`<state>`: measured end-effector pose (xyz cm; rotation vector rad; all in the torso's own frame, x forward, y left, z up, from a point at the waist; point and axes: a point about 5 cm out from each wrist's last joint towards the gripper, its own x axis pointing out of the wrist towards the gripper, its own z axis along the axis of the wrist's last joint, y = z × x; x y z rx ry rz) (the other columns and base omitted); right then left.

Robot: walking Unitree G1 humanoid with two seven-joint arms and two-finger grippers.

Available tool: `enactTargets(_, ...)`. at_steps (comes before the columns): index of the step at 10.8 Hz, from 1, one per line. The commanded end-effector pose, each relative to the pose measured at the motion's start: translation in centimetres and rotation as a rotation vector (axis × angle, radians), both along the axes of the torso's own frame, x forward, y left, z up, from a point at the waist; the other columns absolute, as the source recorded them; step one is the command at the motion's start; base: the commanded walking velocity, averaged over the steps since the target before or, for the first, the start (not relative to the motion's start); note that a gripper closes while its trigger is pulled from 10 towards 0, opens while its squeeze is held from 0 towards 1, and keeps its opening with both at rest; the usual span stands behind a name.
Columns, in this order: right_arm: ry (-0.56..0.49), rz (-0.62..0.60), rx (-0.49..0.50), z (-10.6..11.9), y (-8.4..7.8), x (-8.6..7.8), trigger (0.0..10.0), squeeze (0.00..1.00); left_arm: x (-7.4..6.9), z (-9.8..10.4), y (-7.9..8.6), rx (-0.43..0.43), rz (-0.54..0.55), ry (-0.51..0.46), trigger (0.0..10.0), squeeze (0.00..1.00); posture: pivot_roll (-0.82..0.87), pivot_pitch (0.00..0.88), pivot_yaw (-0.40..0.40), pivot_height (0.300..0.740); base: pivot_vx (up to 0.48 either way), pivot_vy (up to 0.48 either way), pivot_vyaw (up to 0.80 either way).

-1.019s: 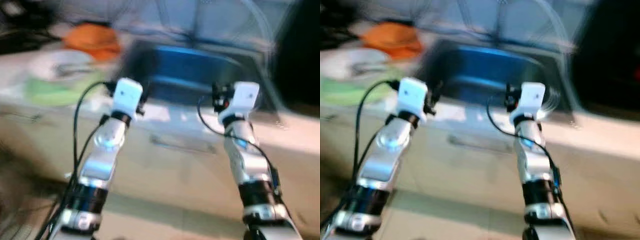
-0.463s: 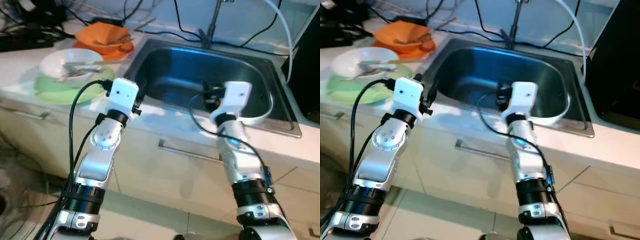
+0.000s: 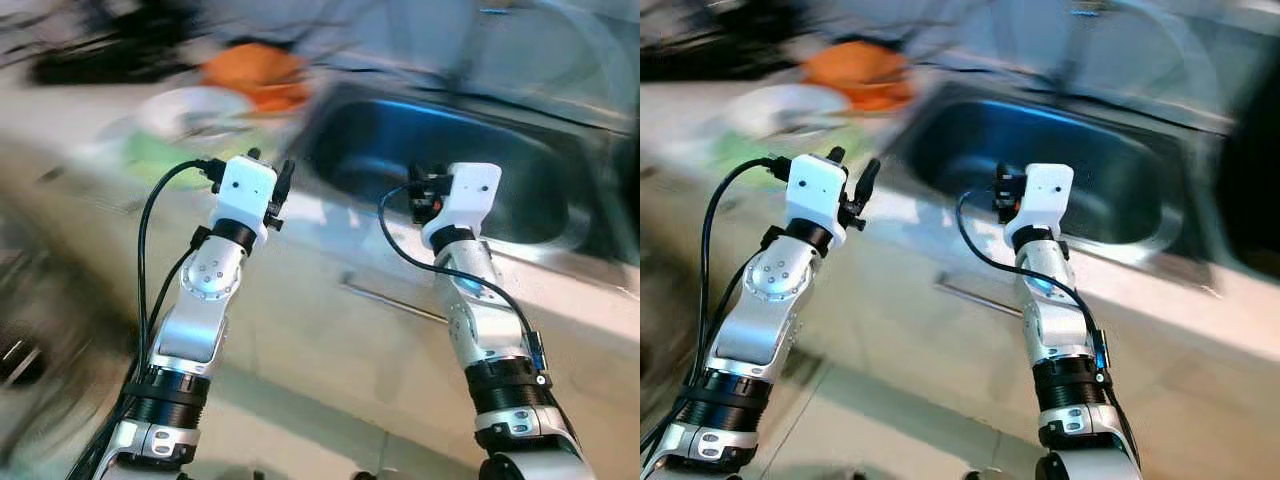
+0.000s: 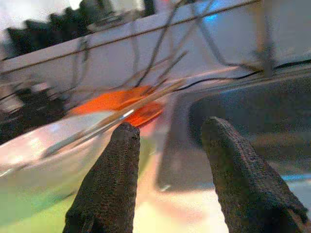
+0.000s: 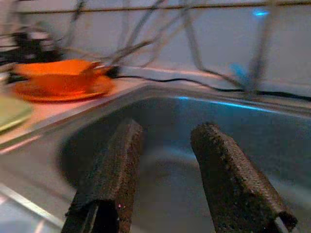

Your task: Kitchen organization

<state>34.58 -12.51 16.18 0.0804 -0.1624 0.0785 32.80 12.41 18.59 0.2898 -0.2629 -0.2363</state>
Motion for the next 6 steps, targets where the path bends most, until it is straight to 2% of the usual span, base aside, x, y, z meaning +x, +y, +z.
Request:
enactTargets(1,0.002,-0.007,-0.005,0.06,-0.14,0.05,10.0,0.00,-0.04,0.11,-0.10,0.008,-0.005,-0.003,10.0,0.00,-0.05,0.044,-0.054,0.740,0.000,0.000,0.71)
enactTargets(2,0.002,-0.005,-0.005,0.02,-0.14,0.04,10.0,0.00,-0.05,0.07,-0.09,0.008,-0.003,-0.003,10.0,0.00,-0.05,0.042,-0.056,0.740,0.000,0.000,0.71)
enactTargets(6,0.006,-0.002,0.007,-0.03,-0.11,0.10,10.0,0.00,-0.10,-0.05,-0.09,0.012,-0.002,0.001,10.0,0.00,-0.05,0.032,-0.059,0.740,0.000,0.000,0.00)
